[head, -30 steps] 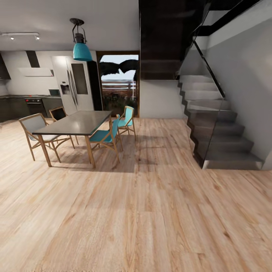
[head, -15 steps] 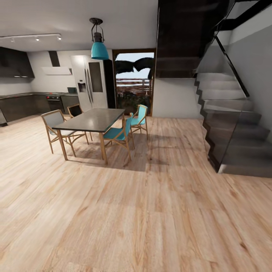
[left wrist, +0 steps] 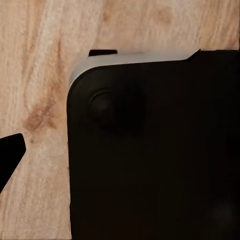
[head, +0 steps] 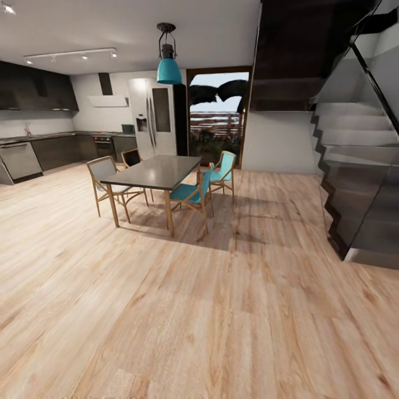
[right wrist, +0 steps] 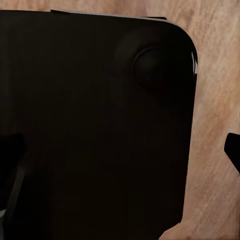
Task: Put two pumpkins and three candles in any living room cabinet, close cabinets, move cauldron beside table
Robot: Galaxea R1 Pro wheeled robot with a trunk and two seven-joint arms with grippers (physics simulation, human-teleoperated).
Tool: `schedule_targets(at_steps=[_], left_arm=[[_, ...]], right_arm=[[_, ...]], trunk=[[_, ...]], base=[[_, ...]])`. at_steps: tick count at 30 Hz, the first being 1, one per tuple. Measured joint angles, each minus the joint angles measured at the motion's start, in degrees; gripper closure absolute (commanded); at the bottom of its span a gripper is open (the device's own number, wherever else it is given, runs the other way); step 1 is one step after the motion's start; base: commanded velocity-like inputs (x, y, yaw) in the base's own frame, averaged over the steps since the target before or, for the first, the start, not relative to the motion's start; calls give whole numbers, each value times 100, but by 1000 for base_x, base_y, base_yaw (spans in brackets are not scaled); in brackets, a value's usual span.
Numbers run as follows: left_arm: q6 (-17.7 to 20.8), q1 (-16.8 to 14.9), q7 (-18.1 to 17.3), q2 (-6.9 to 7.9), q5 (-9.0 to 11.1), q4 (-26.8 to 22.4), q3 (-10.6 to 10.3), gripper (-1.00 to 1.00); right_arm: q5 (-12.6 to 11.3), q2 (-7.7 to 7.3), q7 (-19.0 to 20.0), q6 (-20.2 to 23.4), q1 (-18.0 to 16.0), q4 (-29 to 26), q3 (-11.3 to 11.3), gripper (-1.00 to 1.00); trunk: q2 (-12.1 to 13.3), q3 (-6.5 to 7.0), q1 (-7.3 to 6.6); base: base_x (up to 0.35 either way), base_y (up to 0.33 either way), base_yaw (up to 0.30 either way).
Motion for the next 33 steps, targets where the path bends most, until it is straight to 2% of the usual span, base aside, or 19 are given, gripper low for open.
schedule_targets(at_steps=[4,11,24,33], left_arm=[[-18,-3,19,51,-3,-260,-6,-100],[-26,-3,-27,6,37,-286,2,-100],[-29,-4,-43,52,-11,-285,-48,-100],[-192,-1,-40,79,34,-255,-10,-100]], right_arm=[[13,1,0,-6,0,-14,5,-100],[11,-10,7,-22,0,-32,6,-100],[10,4,8,-35,0,-44,6,-100],[18,6,8,-314,0,-44,12,-100]], trunk=[[0,-24,0],[0,-65,0],[0,-142,0],[0,-194,-3]], base=[[0,0,224],[0,0,224],[3,0,224],[221,0,224]])
